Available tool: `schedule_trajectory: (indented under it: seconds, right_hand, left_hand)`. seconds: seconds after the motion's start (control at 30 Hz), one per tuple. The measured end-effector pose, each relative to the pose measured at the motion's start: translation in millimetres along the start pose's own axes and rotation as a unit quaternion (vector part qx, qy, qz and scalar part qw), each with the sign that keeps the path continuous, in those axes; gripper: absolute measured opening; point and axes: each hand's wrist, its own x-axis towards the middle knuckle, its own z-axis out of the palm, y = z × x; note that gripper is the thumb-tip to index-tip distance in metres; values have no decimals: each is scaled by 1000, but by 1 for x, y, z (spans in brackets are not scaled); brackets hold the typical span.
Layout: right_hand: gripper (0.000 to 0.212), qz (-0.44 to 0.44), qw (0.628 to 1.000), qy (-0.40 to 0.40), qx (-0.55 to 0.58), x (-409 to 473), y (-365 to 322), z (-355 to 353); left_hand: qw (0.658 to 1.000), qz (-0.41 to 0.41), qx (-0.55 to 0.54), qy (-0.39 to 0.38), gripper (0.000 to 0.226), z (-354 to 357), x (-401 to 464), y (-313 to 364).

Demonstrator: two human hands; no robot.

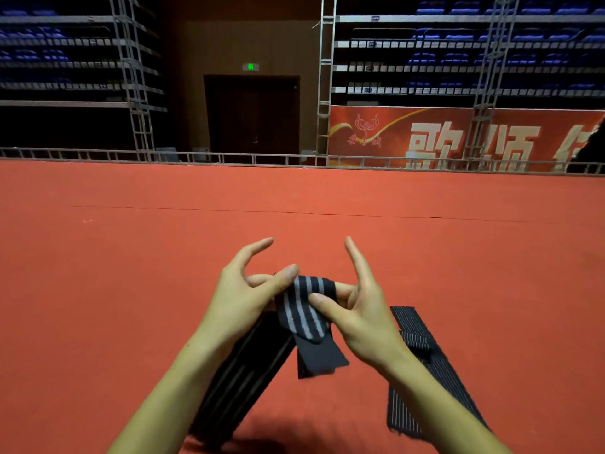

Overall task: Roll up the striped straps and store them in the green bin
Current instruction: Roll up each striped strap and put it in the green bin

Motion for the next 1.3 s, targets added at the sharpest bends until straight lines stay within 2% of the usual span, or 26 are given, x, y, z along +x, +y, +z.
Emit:
schedule_trajectory:
  seconds: [0.07,0.2,0.33,0.57,0.77,0.83,0.9,1.0,1.07,1.2,1.3]
  right_hand:
    - [96,5,1000,4,2,4,0,2]
    - [87,43,999,-18,11,0,1,7]
    - [100,90,992,-81,18,-12,-2,6]
    - [93,72,991,-104,40,-17,-16,4]
    - [84,13,996,-83,38,-16,-27,3]
    - [85,20,997,-59,55,-11,-32,1]
    - [84,36,996,-33,79,-4,-37,-1]
    - [83,69,988,-10,139,6,-46,-2]
    - [84,92,982,-9,166,9,-50,0]
    - [77,87,980,-9,181,12,-55,3]
    - [74,0,996,63,58,10,-51,-10]
  left_hand:
    - [1000,15,0,-14,71,-2,-5,0]
    - [998,46,9,38,66,-6,-5,0]
    - [995,67,17,74,53,-6,-2,0]
    - [984,111,65,126,48,6,-3,-3]
    - [987,99,91,93,43,-6,-4,1]
    - [972,149,144,109,39,-13,-8,0]
    - [954,222,176,100,50,-20,-14,0]
    - [924,305,228,-16,75,-19,-18,7]
    - [927,301,217,-57,80,-10,-17,11]
    - [953,268,143,-1,71,-4,-14,17]
    - [975,207,78,-24,66,-2,-14,23]
